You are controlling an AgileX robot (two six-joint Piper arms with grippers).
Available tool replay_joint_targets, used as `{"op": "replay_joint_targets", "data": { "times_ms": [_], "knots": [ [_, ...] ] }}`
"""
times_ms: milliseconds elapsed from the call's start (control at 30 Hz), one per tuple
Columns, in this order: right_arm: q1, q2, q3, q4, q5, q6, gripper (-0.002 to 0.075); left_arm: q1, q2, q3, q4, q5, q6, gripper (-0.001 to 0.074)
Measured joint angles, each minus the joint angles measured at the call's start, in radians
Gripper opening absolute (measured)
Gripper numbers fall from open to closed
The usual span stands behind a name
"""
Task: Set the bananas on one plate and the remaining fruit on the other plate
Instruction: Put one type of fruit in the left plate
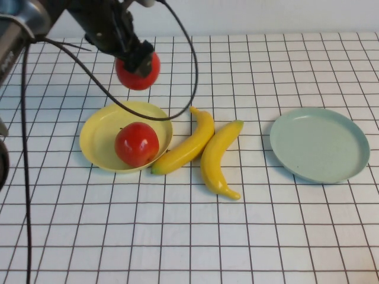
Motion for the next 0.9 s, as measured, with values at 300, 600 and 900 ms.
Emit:
{"op": "replay_joint_targets", "data": {
  "times_ms": [300, 600, 900],
  "knots": [
    [0.000, 0.000, 0.000, 0.000, 0.000, 0.000, -0.0015, 0.137, -0.019, 0.225, -0.062, 0.023, 0.013, 0.0574],
    [0.000, 0.000, 0.000, 0.000, 0.000, 0.000, -0.0015, 0.139, -0.019, 0.268, -0.105, 0.019, 0.077, 0.0574],
    [0.000, 0.000, 0.000, 0.000, 0.000, 0.000, -0.0015, 0.154, -0.019, 0.268, -0.222, 0.017, 0.110, 0.0660]
  ]
}}
